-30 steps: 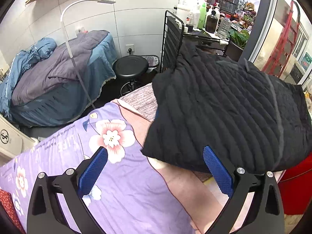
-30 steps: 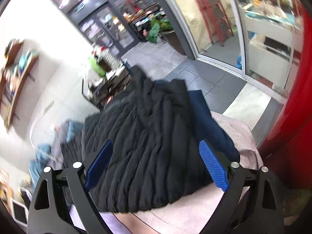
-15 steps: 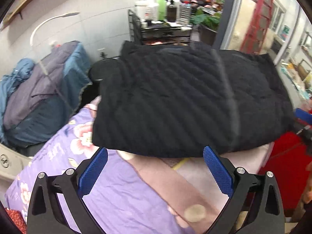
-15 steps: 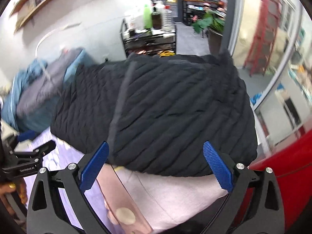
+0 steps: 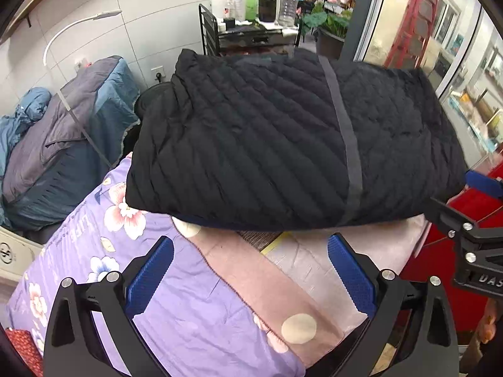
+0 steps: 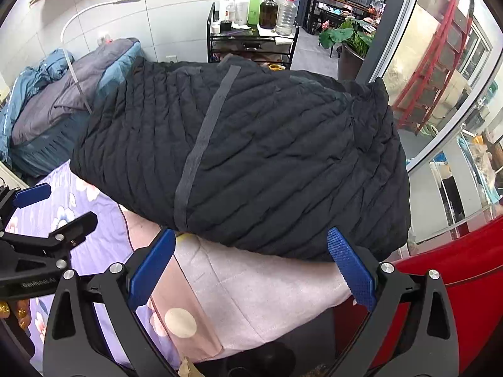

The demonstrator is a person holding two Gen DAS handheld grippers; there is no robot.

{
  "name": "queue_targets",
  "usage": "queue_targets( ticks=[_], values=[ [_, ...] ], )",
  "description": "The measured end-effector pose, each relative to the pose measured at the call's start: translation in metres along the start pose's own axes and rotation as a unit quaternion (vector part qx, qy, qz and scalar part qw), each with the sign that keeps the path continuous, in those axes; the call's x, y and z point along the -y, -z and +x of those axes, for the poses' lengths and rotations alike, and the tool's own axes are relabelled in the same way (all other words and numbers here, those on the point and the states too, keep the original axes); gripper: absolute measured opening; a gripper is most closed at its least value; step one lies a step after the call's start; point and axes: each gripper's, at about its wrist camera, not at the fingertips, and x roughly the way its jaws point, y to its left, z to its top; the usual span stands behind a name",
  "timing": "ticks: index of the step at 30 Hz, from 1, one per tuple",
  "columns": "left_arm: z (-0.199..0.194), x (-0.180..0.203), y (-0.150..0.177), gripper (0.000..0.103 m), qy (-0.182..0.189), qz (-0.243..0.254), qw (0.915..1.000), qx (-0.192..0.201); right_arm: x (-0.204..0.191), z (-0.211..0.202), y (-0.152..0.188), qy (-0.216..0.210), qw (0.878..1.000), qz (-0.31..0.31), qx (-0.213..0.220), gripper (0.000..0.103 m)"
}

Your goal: Fold large clothes

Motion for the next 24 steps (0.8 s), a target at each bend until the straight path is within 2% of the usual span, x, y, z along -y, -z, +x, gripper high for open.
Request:
queue_targets(
  ticks=[7, 13, 17, 24],
  values=[
    [0.009, 0.002, 0.004, 0.097, -0.019, 0.003, 0.9996, -0.021, 0.003, 0.002, 0.006, 0.004, 1.000, 0.002, -0.005, 0.096],
    [0.007, -0.006, 0.006, 0.097, -0.044, -0.013, 0.9987, -0.025, 0.001, 0.006, 0.008, 0.003, 1.000, 0.003, -0.009, 0.096],
    [0.005, -0.008, 0.004, 0.097, -0.017, -0.021, 0.9995, -0.018, -0.001, 0.007, 0.009, 0.000, 1.000, 0.005, -0.010, 0.096],
    [0.007, -0.004, 0.006, 0.097, -0.018, -0.017, 0.9995, -0.022, -0.002, 0.009, 0.012, 0.001, 1.000, 0.006, -0.013, 0.096]
  ],
)
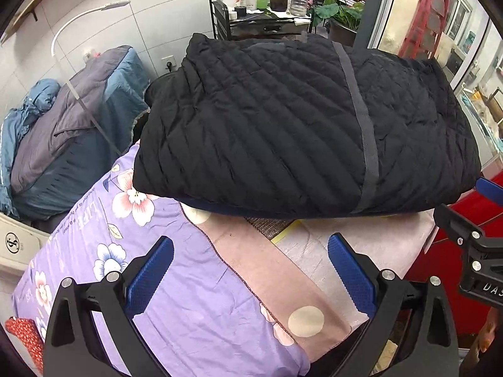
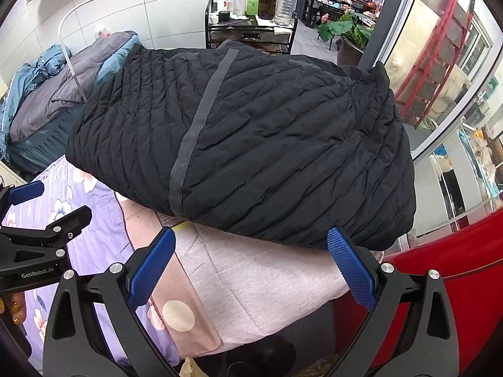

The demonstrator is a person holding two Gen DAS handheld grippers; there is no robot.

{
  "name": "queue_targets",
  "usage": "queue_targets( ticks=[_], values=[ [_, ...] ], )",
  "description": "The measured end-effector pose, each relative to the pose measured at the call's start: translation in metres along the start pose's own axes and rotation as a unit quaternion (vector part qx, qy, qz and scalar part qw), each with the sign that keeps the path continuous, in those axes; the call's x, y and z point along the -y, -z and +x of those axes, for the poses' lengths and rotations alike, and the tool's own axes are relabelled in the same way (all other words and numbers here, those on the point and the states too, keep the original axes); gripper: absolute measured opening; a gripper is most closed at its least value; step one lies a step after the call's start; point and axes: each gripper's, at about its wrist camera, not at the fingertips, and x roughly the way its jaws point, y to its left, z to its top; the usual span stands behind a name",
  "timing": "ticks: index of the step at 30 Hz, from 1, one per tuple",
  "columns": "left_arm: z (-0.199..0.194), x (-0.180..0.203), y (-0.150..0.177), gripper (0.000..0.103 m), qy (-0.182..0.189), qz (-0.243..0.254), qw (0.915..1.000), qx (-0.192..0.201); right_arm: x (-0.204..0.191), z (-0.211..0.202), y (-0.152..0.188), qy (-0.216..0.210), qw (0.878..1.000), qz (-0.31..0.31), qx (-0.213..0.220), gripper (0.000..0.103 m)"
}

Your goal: Fold large clothes

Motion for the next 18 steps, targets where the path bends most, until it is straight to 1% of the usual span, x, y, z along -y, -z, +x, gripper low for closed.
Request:
queue_targets(
  ticks=[3, 8, 14, 18],
  values=[
    [0.0011, 0.0009, -0.0002, 0.097, -0.001, -0.001, 1.0000, -0.002, -0.0007, -0.0003, 0.0010, -0.001, 1.000, 0.000, 0.000, 0.096],
    [-0.0010, 0.0043, -0.0007, 0.097, -0.007, 0.010, 0.9999, 0.000, -0.0012, -0.0003, 0.0029, -0.002, 1.000, -0.002, -0.003, 0.096],
    [0.0019, 0.0026, 0.0003, 0.097, -0.014, 0.009, 0.9998, -0.005, -0.0019, 0.0001, 0.0035, -0.002, 1.000, -0.003, -0.003, 0.096],
    [0.0001, 0.0025, -0.0001, 0.097, -0.017, 0.012, 0.9998, -0.001, -0.0031, 0.0005, 0.0038, -0.002, 1.000, -0.005, -0.004, 0.096]
  ],
)
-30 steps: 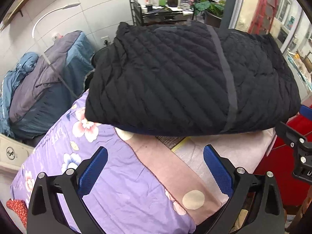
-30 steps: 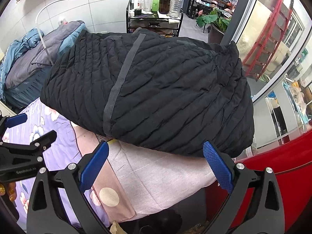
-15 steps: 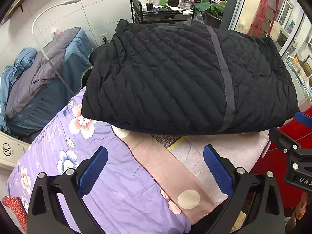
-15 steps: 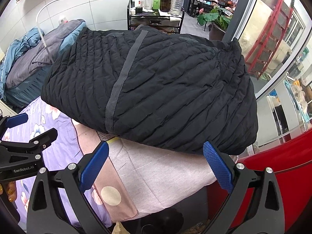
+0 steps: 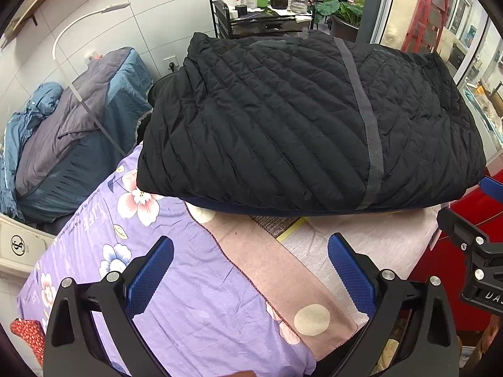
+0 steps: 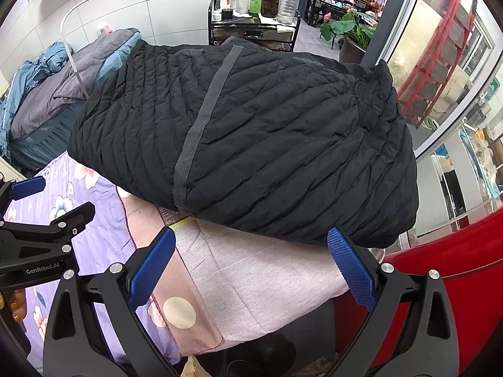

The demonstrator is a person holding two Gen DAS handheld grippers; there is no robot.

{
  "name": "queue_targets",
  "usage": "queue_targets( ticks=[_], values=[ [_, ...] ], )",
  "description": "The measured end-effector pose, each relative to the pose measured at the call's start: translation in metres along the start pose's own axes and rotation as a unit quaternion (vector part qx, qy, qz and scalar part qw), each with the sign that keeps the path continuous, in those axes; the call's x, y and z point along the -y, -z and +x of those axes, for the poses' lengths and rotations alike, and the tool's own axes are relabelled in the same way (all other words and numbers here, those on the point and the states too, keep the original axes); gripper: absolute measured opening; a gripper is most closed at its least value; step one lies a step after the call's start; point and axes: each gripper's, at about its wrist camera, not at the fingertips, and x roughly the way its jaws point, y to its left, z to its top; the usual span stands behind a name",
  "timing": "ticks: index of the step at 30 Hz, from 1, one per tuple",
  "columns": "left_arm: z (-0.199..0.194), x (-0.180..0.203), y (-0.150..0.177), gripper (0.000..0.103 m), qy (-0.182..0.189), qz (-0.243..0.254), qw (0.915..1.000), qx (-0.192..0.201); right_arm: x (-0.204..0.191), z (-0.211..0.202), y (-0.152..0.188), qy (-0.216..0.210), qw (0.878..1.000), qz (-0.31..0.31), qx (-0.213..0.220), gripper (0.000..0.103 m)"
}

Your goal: Fold large clothes

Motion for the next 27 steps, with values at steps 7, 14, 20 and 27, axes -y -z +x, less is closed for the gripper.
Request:
queue_targets(
  ticks=[7, 14, 20, 27],
  values=[
    [-0.0017, 0.0041, 0.0014, 0.097, -0.007, 0.012, 0.9999, 0.003, -0.0041, -0.0015, -0.0004, -0.003, 1.000, -0.005, 0.001, 0.096],
    [-0.0045, 0.0026, 0.0010, 0.097, -0.011, 0.010, 0.9999, 0.006, -0.0049, -0.0026, 0.0001, -0.003, 1.000, -0.008, 0.001, 0.096],
    [-0.0044, 0.0035, 0.0021, 0.097, -0.013, 0.015, 0.9998, 0.003, -0.0036, -0.0022, 0.0018, -0.001, 1.000, -0.007, -0.001, 0.096],
    [-0.0039, 0.0046, 0.0014, 0.097, -0.014, 0.017, 0.9998, 0.002, -0.0034, -0.0029, 0.0025, -0.001, 1.000, -0.007, -0.001, 0.096]
  ],
)
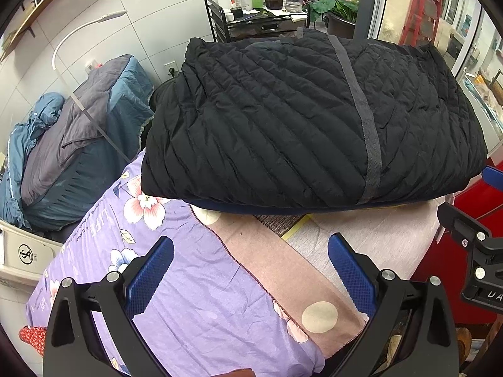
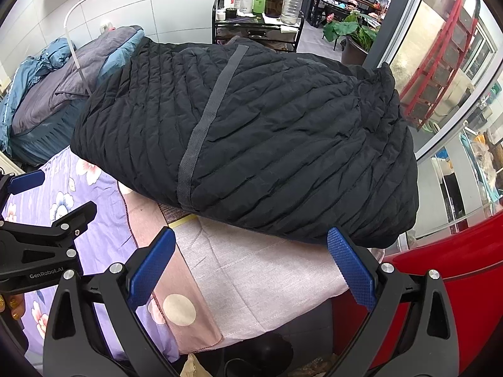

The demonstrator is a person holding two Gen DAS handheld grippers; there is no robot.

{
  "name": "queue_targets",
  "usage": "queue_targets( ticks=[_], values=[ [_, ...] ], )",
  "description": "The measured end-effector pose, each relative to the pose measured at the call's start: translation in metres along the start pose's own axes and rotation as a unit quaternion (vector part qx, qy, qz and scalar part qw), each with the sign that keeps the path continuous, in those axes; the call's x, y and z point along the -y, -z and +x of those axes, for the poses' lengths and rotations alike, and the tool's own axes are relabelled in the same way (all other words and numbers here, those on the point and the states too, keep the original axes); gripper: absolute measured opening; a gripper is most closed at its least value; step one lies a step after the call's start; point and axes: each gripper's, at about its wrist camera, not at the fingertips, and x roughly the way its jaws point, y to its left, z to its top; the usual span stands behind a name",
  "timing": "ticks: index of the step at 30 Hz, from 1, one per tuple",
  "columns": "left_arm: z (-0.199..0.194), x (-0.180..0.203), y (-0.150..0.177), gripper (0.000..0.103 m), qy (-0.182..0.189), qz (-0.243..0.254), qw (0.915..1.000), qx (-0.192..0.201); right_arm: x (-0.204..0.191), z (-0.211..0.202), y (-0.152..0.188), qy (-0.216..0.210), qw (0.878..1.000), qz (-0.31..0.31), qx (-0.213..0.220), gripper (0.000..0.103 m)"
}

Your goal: Fold large clothes

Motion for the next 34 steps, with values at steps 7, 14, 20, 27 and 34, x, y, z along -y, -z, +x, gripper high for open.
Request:
queue_targets(
  ticks=[7, 14, 20, 27, 34],
  values=[
    [0.0011, -0.0014, -0.0004, 0.097, -0.006, 0.000, 1.0000, -0.001, -0.0005, -0.0006, 0.0009, 0.001, 1.000, 0.001, 0.000, 0.096],
    [0.0014, -0.0008, 0.0000, 0.097, -0.009, 0.004, 1.0000, 0.001, -0.0006, 0.0005, 0.0002, 0.001, 1.000, 0.000, 0.000, 0.096],
    [0.0005, -0.0031, 0.0016, 0.097, -0.002, -0.002, 0.9999, 0.011, -0.0002, 0.0019, -0.0010, 0.001, 1.000, -0.002, -0.002, 0.096],
    [0.0016, -0.0023, 0.0013, 0.097, -0.008, 0.000, 0.9999, 0.007, -0.0003, 0.0032, -0.0020, 0.002, 1.000, -0.003, -0.002, 0.096],
    [0.0016, -0.0009, 0.0017, 0.097, -0.015, 0.005, 0.9999, 0.007, -0.0007, 0.0028, -0.0017, 0.001, 1.000, -0.003, -0.002, 0.096]
  ],
)
